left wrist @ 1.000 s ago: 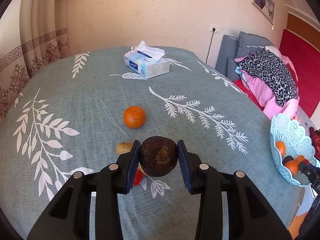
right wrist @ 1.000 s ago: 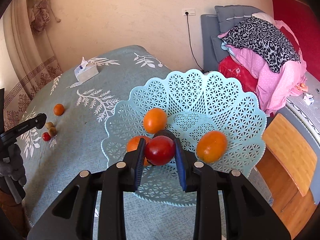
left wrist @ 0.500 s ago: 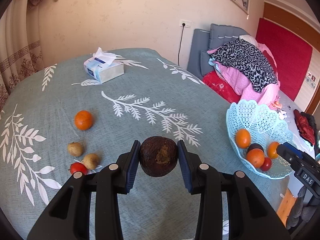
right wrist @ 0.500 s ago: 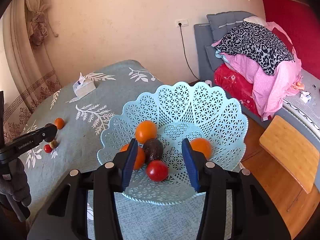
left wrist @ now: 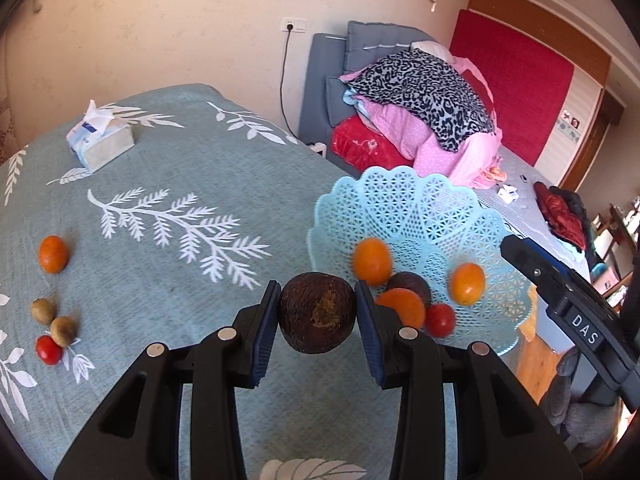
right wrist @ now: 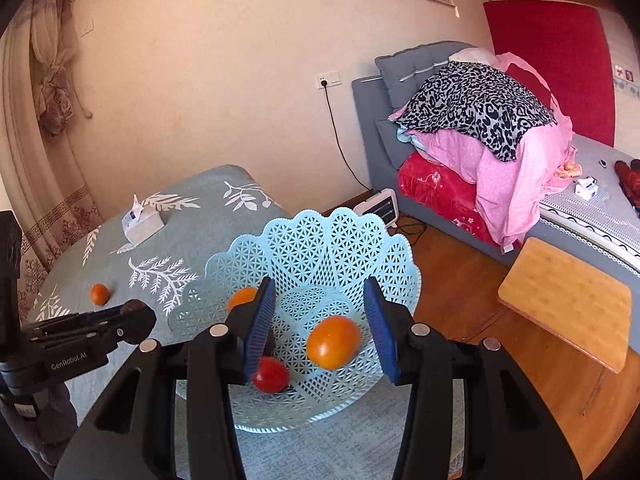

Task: Organize fruits
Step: 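Carry the tomato and dark fruit to the blue basket and release both, then move back to the fruit and grasp a red tomato with the left tool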

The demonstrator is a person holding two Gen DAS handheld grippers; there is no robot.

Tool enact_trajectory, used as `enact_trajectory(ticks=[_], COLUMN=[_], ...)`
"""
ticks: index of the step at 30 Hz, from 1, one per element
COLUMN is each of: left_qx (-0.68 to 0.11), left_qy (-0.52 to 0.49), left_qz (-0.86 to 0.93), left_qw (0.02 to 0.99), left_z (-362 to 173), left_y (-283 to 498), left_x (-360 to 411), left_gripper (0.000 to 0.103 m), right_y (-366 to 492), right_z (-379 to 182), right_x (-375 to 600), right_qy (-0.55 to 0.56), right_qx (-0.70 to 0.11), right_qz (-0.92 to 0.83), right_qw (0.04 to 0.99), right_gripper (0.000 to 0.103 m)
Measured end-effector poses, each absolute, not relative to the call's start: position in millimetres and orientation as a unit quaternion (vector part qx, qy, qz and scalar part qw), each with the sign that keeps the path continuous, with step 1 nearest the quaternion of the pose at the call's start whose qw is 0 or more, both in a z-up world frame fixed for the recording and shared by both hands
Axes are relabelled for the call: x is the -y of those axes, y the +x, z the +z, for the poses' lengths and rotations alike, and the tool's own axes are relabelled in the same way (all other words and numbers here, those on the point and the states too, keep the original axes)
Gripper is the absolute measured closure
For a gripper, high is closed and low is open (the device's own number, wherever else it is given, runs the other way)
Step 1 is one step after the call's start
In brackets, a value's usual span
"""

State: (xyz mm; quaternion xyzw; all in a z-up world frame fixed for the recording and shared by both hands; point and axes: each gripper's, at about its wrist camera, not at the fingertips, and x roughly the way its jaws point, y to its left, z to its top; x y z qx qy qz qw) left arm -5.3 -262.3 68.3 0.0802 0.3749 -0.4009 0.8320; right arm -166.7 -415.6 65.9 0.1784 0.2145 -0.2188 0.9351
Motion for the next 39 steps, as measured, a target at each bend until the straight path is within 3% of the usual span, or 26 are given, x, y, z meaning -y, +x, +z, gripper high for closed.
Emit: enact_trajectory(ticks=[14,18,29,32,39], left_qx=[-0.384,-0.383,-0.382,-0.377,-0.37], left_qy=[0.103,0.099,0.078,0.074,0.064], left_qz=[-0.462,-0.463,-0.43,-0.411,-0.364], left_qw=[0.793,0.793,0.814,0.826,0.852], left_z=[63,63,67,66,68], left_y=[-40,-44,-26,-21,-4], left_x=[309,307,282,271,241], left_gripper=[0.065,0.056,0.054,0.046,0.04], right_y=[-173,-172,-166,-161,-145], right_z=[63,63,65,67,75], right_x=[428,426,414,407,381], right_qy=[0.197,0.196,0.182,0.172,0.138], right_qx=[-0.206,-0.206,-0.211,-0.213,-0.218], right_qz=[-0.222,-0.221,-0.21,-0.205,-0.17], right_qw=[0.933,0.933,0.937,0.94,0.951], right_gripper=[0.056,0.056,0.056,0.056,0.056])
